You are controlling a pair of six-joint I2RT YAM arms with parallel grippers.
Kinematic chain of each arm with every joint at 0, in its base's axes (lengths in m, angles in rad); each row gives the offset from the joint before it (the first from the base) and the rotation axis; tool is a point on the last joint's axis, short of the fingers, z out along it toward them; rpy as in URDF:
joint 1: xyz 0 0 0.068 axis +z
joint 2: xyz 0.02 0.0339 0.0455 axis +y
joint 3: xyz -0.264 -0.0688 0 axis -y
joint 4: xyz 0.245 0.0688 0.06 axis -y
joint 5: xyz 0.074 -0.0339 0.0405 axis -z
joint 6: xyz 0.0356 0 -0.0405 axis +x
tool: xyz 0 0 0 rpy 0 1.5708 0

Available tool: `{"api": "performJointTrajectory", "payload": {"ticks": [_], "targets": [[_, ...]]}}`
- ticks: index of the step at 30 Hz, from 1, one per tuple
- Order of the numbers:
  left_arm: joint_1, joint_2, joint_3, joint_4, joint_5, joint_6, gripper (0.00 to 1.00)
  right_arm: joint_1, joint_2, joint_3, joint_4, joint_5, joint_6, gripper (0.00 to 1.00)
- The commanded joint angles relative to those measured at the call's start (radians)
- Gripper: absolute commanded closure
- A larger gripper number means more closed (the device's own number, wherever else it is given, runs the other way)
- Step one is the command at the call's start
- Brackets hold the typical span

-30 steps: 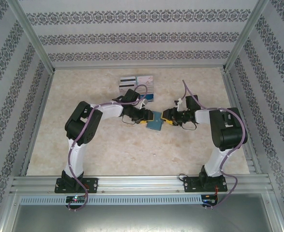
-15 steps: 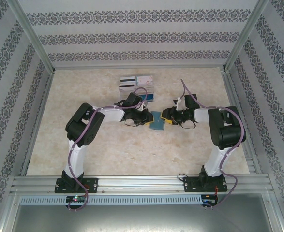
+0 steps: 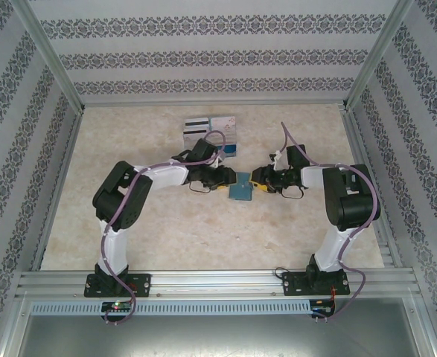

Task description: Put the credit cards into the card holder

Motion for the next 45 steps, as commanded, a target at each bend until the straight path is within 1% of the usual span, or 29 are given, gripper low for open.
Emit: {"api": "performJointTrajectory", "payload": {"ticks": [1,3,5,7,9,13,17,19,31,35,45], "targets": [[0.053,-0.05,-0.03,-0.023,0.039,0.053,0.65,-0.007,-0.004,0.006,-0.02,-0.009,-0.031,0.56],[0.058,-0.036,-0.037,0.02,0.114,0.043,0.79,-0.006,-0.003,0.006,-0.021,-0.009,-0.032,0.56],[0.052,-0.02,-0.047,0.042,0.182,0.027,0.89,-0.007,-0.002,0.008,-0.026,-0.009,-0.032,0.56],[0.048,-0.017,-0.063,0.021,0.203,0.036,0.95,-0.008,-0.004,0.01,-0.031,-0.009,-0.034,0.56],[0.048,-0.022,-0.087,0.004,0.199,0.052,0.98,-0.008,-0.003,0.009,-0.029,-0.009,-0.034,0.56],[0.048,0.006,-0.1,-0.001,0.193,0.07,0.98,-0.008,0.009,0.004,0.006,-0.035,-0.015,0.56],[0.046,0.043,-0.111,0.094,0.221,0.011,0.99,-0.008,0.009,0.007,0.003,-0.041,-0.014,0.56],[0.045,0.051,-0.108,0.113,0.223,-0.003,0.99,-0.008,0.006,0.009,-0.002,-0.04,-0.018,0.56],[0.004,0.065,-0.077,0.121,0.219,-0.028,0.99,-0.005,0.018,0.01,0.006,-0.046,-0.013,0.54],[0.002,0.077,-0.073,0.136,0.218,-0.042,0.99,0.003,0.021,0.012,0.003,-0.045,-0.019,0.54],[-0.003,0.097,-0.018,0.115,0.221,-0.041,0.99,0.03,0.029,0.02,-0.034,-0.034,-0.063,0.56]]}}
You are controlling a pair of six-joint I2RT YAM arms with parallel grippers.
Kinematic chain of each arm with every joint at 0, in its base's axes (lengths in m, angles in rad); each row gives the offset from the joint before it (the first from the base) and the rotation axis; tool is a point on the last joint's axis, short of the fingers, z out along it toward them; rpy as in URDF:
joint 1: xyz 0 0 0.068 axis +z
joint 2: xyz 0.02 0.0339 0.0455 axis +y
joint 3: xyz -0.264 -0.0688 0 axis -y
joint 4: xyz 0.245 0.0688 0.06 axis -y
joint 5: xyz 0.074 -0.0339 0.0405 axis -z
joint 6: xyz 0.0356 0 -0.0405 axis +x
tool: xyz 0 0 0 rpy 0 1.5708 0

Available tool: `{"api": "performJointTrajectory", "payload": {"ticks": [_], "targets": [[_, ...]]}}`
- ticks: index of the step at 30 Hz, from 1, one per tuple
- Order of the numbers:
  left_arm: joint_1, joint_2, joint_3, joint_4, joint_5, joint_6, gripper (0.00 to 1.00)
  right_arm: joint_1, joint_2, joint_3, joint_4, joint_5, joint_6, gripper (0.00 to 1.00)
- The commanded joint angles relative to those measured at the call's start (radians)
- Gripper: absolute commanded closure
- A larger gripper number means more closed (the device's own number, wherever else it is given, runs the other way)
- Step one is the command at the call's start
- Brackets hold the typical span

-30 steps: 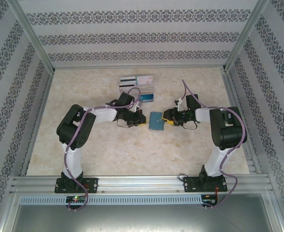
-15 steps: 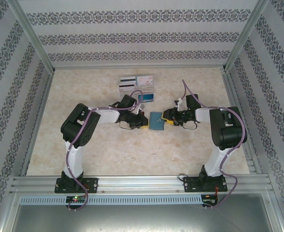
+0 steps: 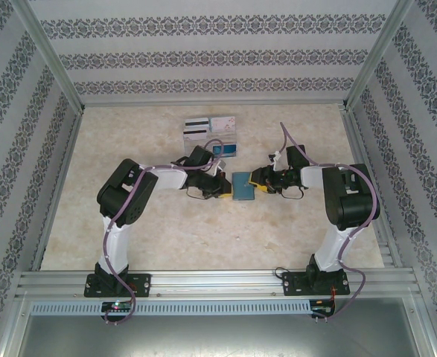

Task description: Put the credit cards into the card holder

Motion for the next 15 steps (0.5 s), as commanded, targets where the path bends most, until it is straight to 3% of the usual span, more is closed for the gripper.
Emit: {"api": "performJointTrajectory", "payload": {"ticks": [1,11,15], "targets": [[-0.013,0.025,0.049,0.021,0.006,-0.01,1.0,0.028,0.02,0.016,-0.025,-0.017,-0.04,0.56],[-0.033,0.036,0.081,-0.026,-0.004,0.009,0.99,0.048,0.029,0.052,-0.093,0.009,-0.078,0.55],[-0.031,0.031,0.064,-0.046,-0.022,0.028,0.99,0.041,0.004,0.039,-0.098,0.017,-0.079,0.51]]}}
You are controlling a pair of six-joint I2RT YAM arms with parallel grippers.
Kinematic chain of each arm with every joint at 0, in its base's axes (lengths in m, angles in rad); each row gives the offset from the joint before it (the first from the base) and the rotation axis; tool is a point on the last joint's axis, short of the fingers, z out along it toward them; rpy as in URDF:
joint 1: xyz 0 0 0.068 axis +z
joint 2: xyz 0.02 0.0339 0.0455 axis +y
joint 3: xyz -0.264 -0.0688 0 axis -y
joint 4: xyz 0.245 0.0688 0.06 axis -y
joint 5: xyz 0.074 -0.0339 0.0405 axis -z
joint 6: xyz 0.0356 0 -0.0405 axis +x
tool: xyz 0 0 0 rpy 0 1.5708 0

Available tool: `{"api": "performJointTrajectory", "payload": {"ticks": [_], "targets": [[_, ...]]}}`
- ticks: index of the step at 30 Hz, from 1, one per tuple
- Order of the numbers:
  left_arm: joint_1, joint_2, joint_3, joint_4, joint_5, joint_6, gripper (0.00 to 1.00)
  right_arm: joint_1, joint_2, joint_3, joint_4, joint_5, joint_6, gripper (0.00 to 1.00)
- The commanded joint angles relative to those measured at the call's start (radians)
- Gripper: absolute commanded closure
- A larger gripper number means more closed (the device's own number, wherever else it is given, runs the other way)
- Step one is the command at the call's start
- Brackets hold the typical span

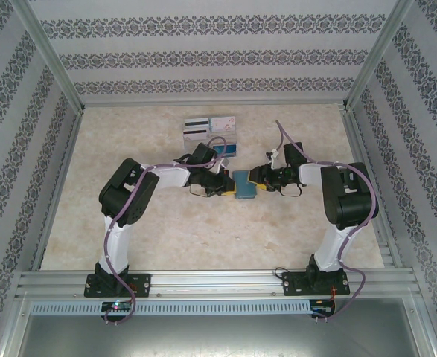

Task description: Put the credit cards into the card holder

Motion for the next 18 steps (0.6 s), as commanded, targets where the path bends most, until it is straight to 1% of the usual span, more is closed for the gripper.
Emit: {"api": "performJointTrajectory", "payload": {"ticks": [1,5,9,12,13,16,18], "targets": [[-0.015,0.019,0.015,-0.026,-0.024,0.034,0.99,0.017,-0.02,-0.005,-0.059,-0.019,-0.027,0.5],[-0.004,0.015,-0.006,-0.03,-0.039,0.036,0.99,-0.027,-0.1,-0.007,-0.119,0.033,-0.045,0.46],[0.008,0.015,-0.019,-0.019,-0.039,0.03,1.0,-0.054,-0.166,0.005,-0.191,0.087,-0.089,0.46],[0.009,0.016,-0.014,-0.017,-0.037,0.026,1.0,-0.062,-0.201,-0.007,-0.18,0.097,-0.087,0.47],[0.008,0.016,-0.014,-0.015,-0.036,0.026,1.0,-0.065,-0.205,-0.011,-0.176,0.1,-0.084,0.48],[0.008,0.018,-0.011,-0.015,-0.036,0.025,1.0,-0.068,-0.192,-0.019,-0.166,0.1,-0.08,0.61],[0.009,0.018,-0.007,-0.018,-0.035,0.024,1.0,-0.067,-0.172,-0.026,-0.15,0.076,-0.075,0.73]]}}
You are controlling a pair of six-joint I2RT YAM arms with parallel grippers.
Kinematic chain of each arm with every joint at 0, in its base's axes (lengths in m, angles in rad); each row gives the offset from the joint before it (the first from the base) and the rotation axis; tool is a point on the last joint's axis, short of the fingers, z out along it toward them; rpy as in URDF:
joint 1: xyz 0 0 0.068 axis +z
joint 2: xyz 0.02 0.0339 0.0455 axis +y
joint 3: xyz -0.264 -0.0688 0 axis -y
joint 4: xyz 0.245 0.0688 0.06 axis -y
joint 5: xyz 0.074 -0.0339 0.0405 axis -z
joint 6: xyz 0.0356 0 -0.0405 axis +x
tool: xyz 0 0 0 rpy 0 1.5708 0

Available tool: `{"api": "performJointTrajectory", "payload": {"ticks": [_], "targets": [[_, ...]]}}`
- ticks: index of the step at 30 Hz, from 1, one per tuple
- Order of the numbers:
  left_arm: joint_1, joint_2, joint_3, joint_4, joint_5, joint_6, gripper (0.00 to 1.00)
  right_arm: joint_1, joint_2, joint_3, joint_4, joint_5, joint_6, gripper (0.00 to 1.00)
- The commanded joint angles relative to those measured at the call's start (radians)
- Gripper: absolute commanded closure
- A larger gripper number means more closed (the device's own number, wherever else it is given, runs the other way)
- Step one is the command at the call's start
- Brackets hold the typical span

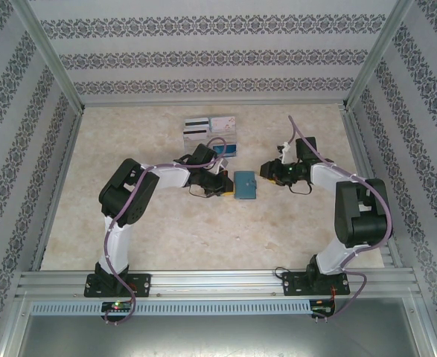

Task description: Put the credit cards into the card holder

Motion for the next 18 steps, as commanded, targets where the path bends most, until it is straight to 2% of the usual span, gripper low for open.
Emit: {"api": "performJointTrajectory", "payload": {"ticks": [1,6,18], "targets": [[0.005,0.018,-0.002,-0.002,-0.009,0.013,1.0,-0.004,0.026,-0.024,0.007,-0.018,-0.008,0.75],[0.006,0.027,0.018,-0.012,-0.01,0.013,1.0,0.013,0.08,-0.009,0.007,-0.058,-0.009,0.78],[-0.003,0.031,0.059,-0.061,-0.02,0.032,1.0,0.056,0.137,0.037,0.004,-0.055,-0.007,0.78]]}}
